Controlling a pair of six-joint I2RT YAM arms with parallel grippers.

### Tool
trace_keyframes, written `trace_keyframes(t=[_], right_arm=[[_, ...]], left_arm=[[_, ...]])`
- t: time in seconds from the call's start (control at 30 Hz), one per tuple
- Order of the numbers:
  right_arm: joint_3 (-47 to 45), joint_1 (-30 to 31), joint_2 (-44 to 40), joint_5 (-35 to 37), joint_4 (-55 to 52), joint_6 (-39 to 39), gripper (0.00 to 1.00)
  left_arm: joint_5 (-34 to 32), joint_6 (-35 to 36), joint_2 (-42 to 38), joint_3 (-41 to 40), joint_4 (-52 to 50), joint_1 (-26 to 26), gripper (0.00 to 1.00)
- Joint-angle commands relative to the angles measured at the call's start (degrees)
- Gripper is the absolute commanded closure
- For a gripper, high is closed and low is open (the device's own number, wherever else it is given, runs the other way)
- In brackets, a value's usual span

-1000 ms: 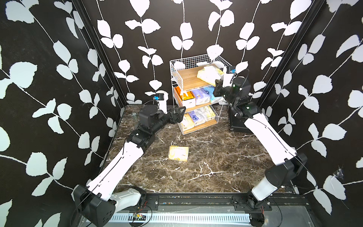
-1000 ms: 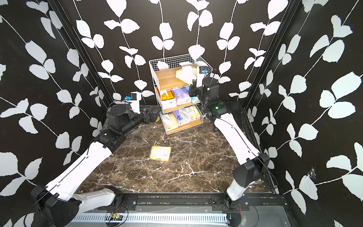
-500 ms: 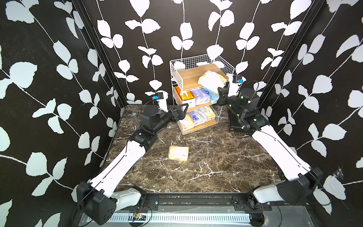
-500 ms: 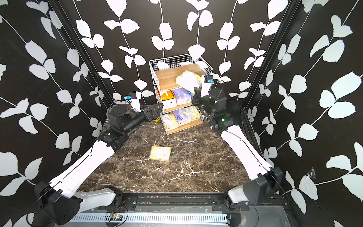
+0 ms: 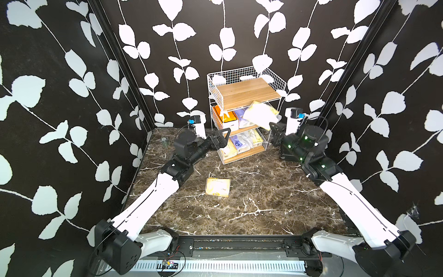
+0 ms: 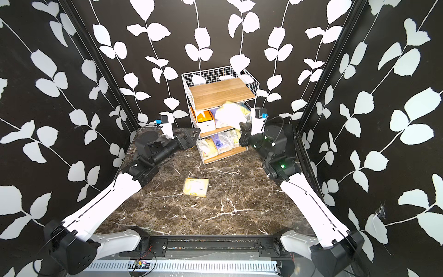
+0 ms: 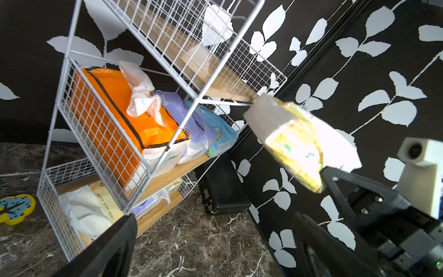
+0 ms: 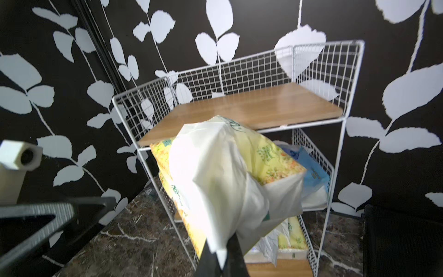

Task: Remove the tissue boxes from the shelf
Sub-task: Pick up a box of tissues from the shelf, then place the box of tissues at the center of the board.

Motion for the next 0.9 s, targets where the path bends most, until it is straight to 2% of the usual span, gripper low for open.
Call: trace_keyframes(t=[0.0,0.2,0.33,0.6,0.87], right_arm=[[-5.6,2.0,-3.4,-1.1,0.9,-0.5,1.00],[-18.0,7.1,-7.2,0.0,3.3,-1.1,1.00],[-25.6,10.4,-7.7,2.5,6.5,-2.0,1.00],[-42.6,14.5,-7.4,7.0,18.9,1.1,1.00],[-50.3,15.9,-5.3,7.8,21.0,5.0,1.00]], left_arm=[[-4.1,4.7,-5.0,-1.1,-3.2,-0.1,0.01],[-7.2,7.7,-9.6,-3.5,-6.4,-0.1,0.01],[-7.1,7.0,-11.4,-5.6,-6.9,-0.2,0.01],[-6.3,5.0,-14.6,-10.3,-8.1,-0.1,0.01],[-4.7,1.7,-13.9,-11.8,-6.1,-0.2,0.01]])
